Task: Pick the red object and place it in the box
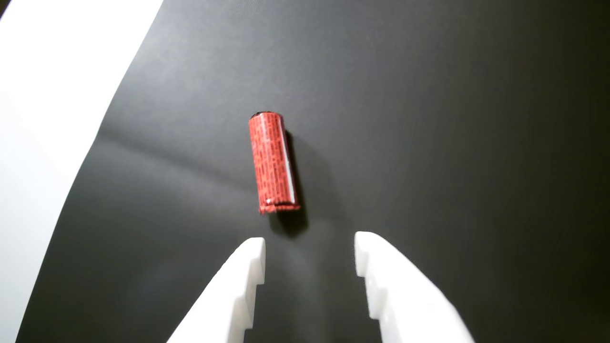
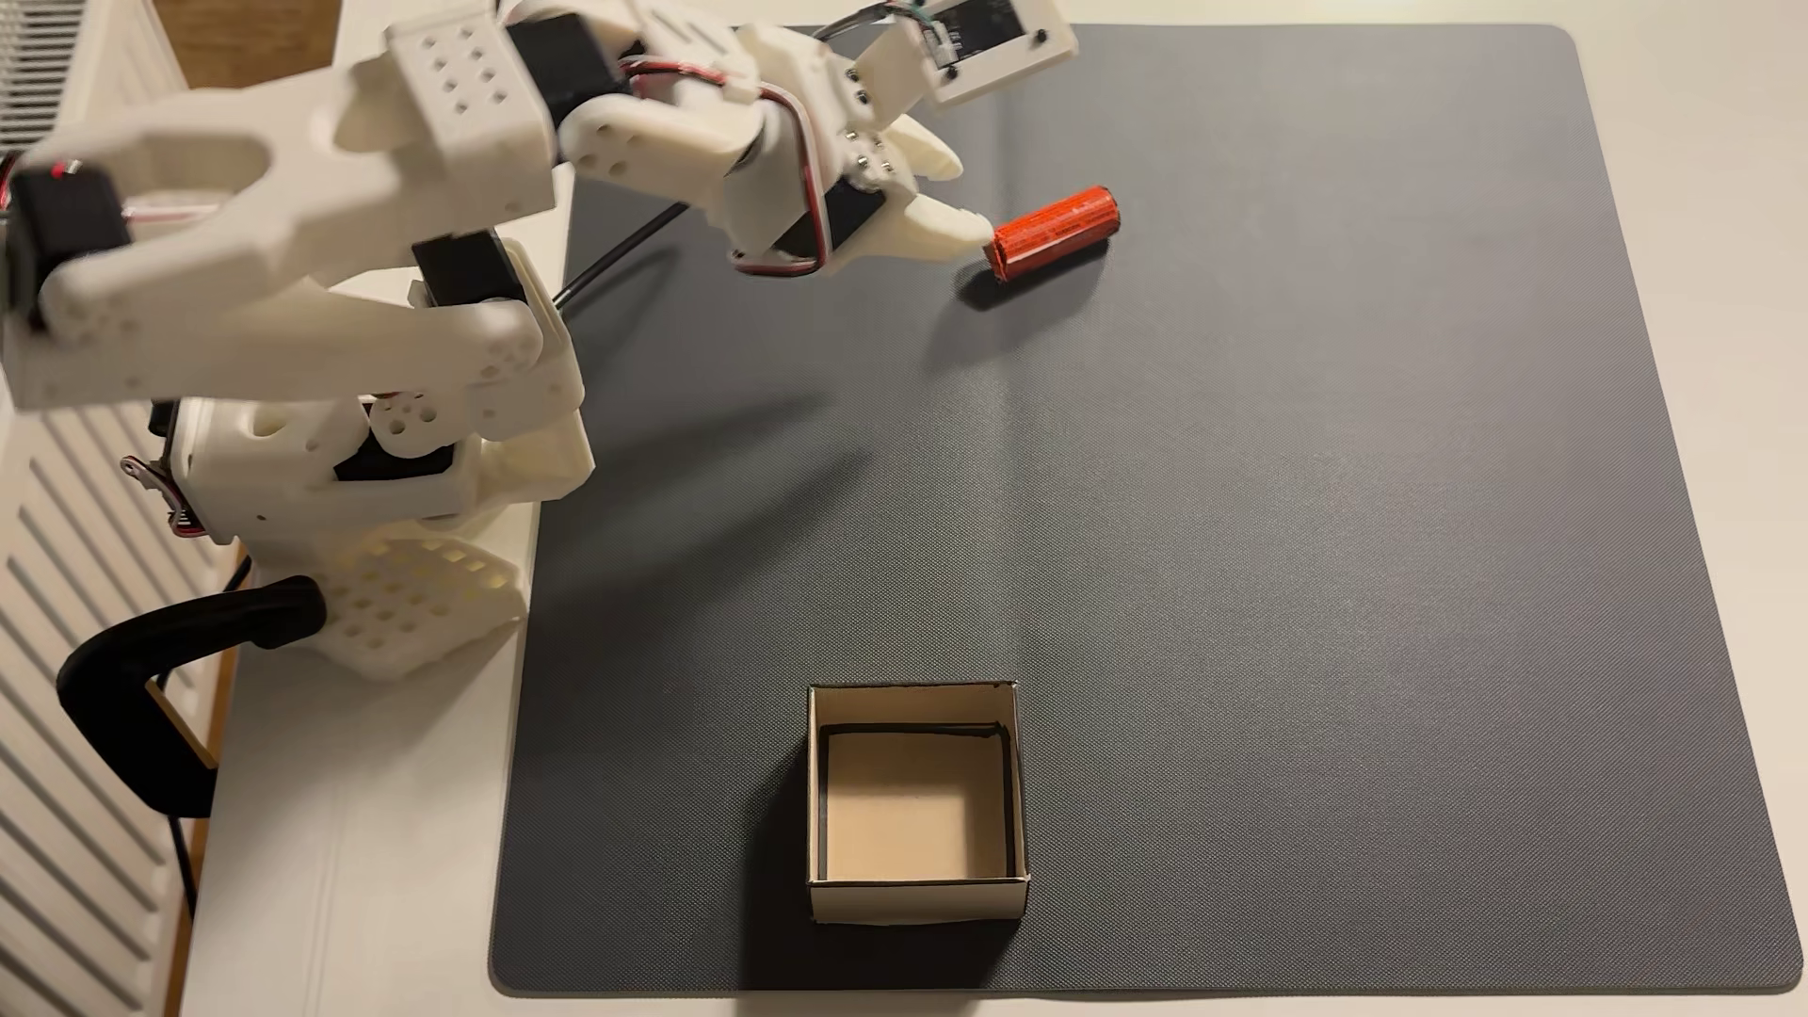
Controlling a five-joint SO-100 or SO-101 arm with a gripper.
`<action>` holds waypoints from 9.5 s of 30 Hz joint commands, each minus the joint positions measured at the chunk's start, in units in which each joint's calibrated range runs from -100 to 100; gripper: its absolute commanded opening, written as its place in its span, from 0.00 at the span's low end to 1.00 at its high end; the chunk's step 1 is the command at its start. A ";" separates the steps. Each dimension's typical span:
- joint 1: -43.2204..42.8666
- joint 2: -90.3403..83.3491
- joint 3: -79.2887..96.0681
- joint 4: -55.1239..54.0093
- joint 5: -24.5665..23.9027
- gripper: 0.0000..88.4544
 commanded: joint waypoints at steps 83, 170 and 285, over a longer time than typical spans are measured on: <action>9.21 35.87 -14.54 -15.64 7.17 0.01; 22.12 -19.32 26.82 7.27 7.07 0.01; 22.35 -19.32 26.82 16.01 7.38 0.01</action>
